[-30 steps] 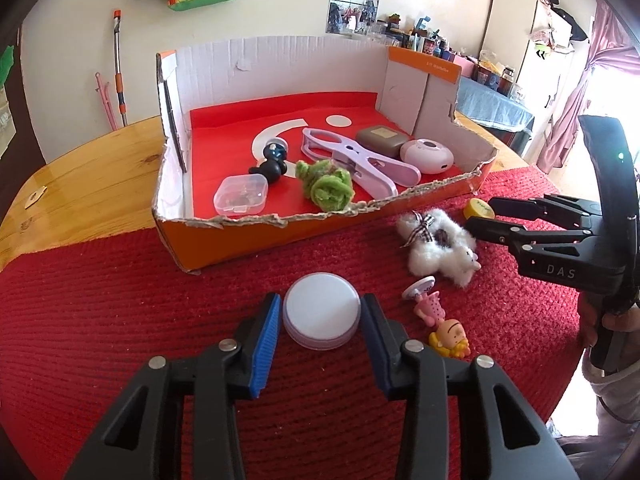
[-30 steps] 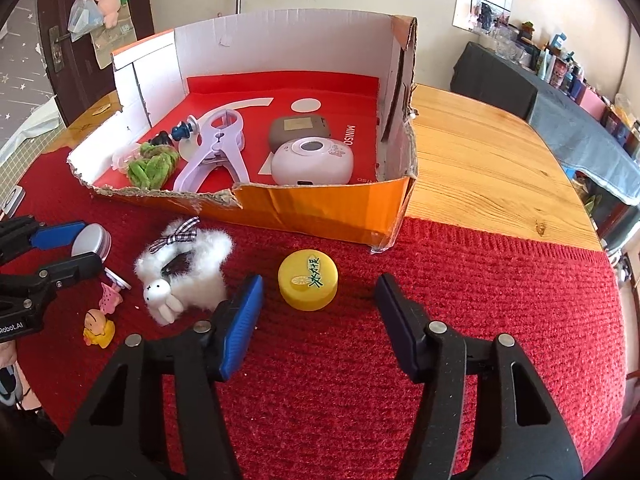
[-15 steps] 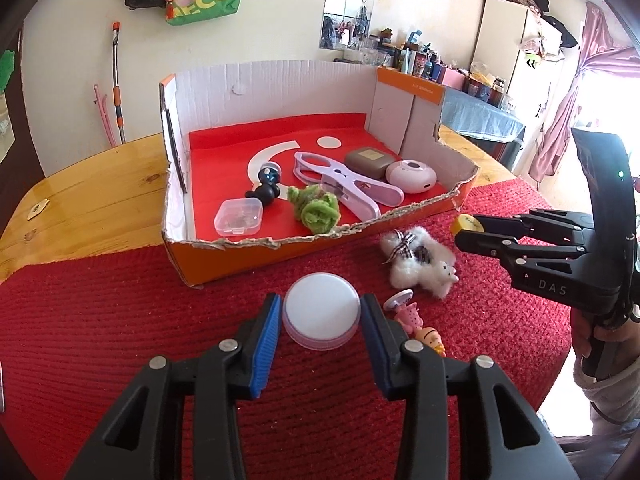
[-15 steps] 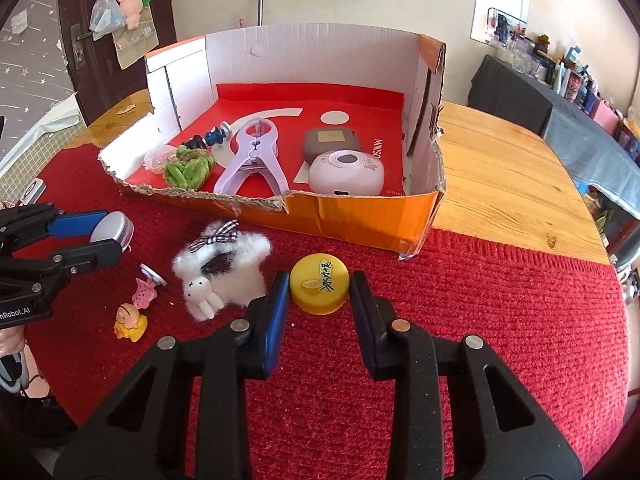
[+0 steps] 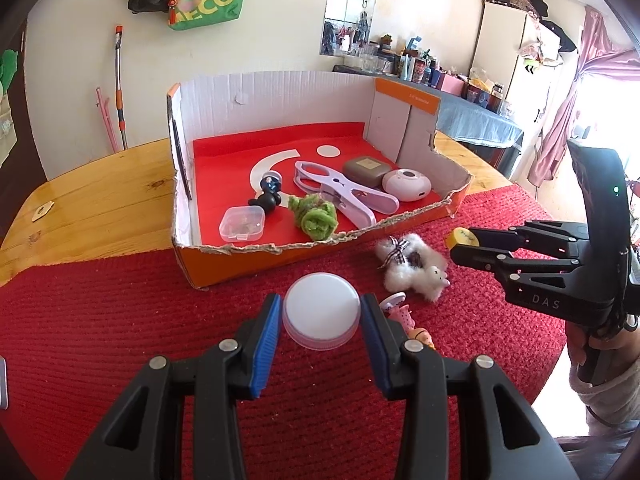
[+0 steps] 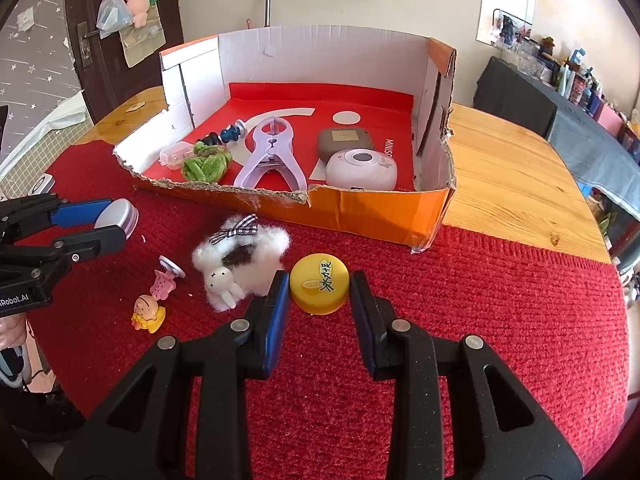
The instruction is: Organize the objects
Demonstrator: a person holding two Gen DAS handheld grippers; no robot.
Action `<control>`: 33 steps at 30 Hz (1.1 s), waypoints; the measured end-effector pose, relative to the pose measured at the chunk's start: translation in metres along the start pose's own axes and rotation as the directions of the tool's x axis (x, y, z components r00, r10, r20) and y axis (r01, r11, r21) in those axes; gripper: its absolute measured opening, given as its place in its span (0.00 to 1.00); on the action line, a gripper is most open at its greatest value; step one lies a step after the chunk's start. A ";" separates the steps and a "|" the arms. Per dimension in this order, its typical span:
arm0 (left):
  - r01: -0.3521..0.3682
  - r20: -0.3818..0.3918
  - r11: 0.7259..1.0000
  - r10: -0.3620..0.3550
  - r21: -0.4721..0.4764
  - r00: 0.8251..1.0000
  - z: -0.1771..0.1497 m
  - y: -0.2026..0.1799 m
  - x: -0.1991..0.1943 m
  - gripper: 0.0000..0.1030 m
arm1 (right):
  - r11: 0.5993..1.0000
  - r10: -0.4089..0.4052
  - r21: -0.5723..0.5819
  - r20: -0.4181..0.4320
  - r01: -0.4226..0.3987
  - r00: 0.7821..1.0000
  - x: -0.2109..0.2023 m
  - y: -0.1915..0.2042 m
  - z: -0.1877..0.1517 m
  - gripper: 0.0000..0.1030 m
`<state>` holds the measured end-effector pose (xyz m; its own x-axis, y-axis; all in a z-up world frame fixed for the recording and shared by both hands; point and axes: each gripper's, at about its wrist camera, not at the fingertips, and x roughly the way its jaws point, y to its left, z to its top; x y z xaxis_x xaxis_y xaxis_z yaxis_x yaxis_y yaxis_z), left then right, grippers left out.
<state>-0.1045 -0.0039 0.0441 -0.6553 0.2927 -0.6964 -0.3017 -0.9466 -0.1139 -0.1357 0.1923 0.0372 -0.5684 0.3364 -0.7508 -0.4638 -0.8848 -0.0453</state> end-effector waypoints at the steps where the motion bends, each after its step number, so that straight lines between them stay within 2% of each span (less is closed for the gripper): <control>1: 0.001 0.005 1.000 -0.001 0.000 1.000 0.001 0.000 -0.002 0.41 | 1.000 0.000 0.000 0.000 0.000 1.000 -0.001 0.000 0.000 0.29; 9: -0.018 0.051 1.000 0.018 -0.005 0.999 0.030 0.005 -0.021 0.41 | 0.999 0.032 -0.017 0.024 -0.031 0.999 -0.024 0.005 0.012 0.29; 16: -0.087 0.022 0.996 0.088 -0.010 0.996 0.073 0.019 -0.003 0.41 | 0.997 0.051 -0.061 0.065 -0.047 0.997 -0.034 0.009 0.054 0.29; 21: -0.158 -0.020 0.988 0.157 -0.004 0.987 0.096 0.029 0.021 0.41 | 0.996 0.048 -0.077 0.042 -0.044 0.998 -0.007 0.002 0.099 0.29; 26: -0.178 -0.076 0.984 0.177 -0.015 0.981 0.109 0.040 0.047 0.41 | 0.996 0.032 -0.079 -0.019 -0.033 0.999 0.034 -0.001 0.136 0.29; 33: -0.201 -0.138 0.979 0.195 -0.033 0.971 0.115 0.053 0.069 0.41 | 0.995 0.006 -0.096 -0.126 -0.019 0.992 0.084 -0.001 0.159 0.29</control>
<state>-0.2453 -0.0180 0.0716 -0.5996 0.0812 -0.7962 -0.1406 -0.9900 0.0050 -0.2906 0.2727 0.0789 -0.4808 0.2873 -0.8284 -0.3858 -0.9177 -0.0943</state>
